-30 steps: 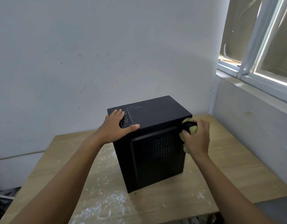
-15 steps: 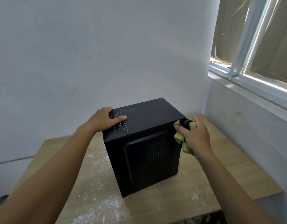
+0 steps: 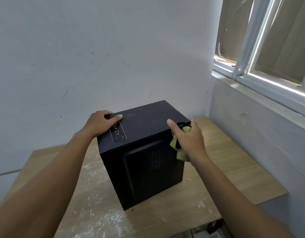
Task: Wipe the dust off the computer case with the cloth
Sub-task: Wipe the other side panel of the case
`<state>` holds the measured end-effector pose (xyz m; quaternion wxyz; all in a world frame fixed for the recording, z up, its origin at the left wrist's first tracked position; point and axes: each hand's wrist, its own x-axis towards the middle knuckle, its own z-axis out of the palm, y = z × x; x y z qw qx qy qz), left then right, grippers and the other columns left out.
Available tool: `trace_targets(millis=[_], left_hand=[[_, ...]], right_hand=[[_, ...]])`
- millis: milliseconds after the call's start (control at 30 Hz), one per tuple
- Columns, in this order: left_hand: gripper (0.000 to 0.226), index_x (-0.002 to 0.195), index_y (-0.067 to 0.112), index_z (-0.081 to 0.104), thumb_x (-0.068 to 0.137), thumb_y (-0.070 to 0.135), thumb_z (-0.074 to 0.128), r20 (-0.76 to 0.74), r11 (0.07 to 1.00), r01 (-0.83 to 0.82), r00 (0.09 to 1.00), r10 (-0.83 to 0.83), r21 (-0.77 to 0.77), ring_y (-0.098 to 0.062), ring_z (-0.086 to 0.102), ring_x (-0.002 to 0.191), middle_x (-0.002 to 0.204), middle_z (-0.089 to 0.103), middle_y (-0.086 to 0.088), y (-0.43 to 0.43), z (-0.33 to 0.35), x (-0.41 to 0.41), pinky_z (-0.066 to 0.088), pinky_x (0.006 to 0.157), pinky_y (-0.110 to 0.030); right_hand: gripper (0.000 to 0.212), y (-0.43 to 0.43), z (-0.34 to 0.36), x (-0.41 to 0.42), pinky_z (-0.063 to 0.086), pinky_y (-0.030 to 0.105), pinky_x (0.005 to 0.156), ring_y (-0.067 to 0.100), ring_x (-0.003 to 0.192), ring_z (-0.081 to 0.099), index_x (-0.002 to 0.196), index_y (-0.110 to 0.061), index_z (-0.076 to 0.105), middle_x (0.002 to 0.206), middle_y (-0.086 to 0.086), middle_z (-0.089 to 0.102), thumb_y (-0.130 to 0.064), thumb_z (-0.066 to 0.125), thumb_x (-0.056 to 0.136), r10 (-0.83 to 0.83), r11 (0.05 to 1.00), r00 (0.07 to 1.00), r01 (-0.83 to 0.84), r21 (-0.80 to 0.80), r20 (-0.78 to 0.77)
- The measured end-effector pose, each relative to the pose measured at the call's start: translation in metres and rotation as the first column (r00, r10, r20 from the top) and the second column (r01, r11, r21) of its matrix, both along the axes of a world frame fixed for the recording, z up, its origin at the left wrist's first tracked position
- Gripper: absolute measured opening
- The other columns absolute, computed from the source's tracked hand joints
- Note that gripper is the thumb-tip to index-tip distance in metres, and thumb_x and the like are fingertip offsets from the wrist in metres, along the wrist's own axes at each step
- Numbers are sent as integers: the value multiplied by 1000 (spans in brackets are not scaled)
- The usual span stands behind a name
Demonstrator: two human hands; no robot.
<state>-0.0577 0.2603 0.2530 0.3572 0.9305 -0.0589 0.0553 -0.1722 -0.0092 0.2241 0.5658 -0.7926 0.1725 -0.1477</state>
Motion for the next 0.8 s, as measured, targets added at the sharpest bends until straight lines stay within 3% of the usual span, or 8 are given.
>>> trace_targets(millis=[67,167,267,333,533,633,800], left_hand=[[34,100,18,72,88,50,66,-3,999,-15,1000,15,-45,-16,63,97,97,69,6,2,-2,3,42,78,-27],[28,95,23,71,87,50,67,-4,999,-32,999,32,-40,-14,62,97,94,68,10,6,-4,7,46,79,-29],[30,92,30,70,84,59,66,-4,999,-42,999,42,22,-15,60,102,101,68,10,10,-3,12,49,94,-40],[30,90,30,70,83,59,67,-6,1000,-27,1000,27,2,-16,60,102,102,68,10,11,-4,15,48,95,-41],[31,94,27,72,85,55,66,8,999,-32,999,32,-25,-17,62,99,99,69,9,9,-7,16,50,86,-37],[35,96,29,69,84,61,64,15,996,-85,996,84,20,-17,60,97,102,68,9,9,-6,10,46,79,-33],[44,95,27,64,80,69,61,12,980,-171,985,170,99,-19,58,90,96,63,8,-1,-2,-8,41,71,-30]], right_hand=[[88,0,2,5,45,42,100,19,117,51,131,-24,47,126,-3,54,-79,60,64,-53,994,997,58,95,-51],[55,-2,5,12,50,42,92,20,100,59,109,-25,58,107,-4,62,-64,66,72,-91,981,989,110,160,-118],[62,2,8,17,53,41,89,21,98,61,110,-24,60,106,-4,63,-64,71,64,-127,973,984,148,175,-127],[59,6,9,20,53,39,87,21,97,60,111,-23,59,106,-4,62,-59,73,66,-174,960,977,196,201,-120],[28,14,7,28,38,26,54,15,76,54,98,-18,58,89,-3,56,-39,64,80,-306,923,946,322,210,-105],[28,13,12,38,39,28,60,13,70,50,96,-17,58,88,-1,55,-40,64,82,-291,936,949,309,167,-121],[33,5,16,66,51,35,78,26,88,59,96,-16,61,96,5,62,-45,66,80,-226,968,967,237,83,-120]])
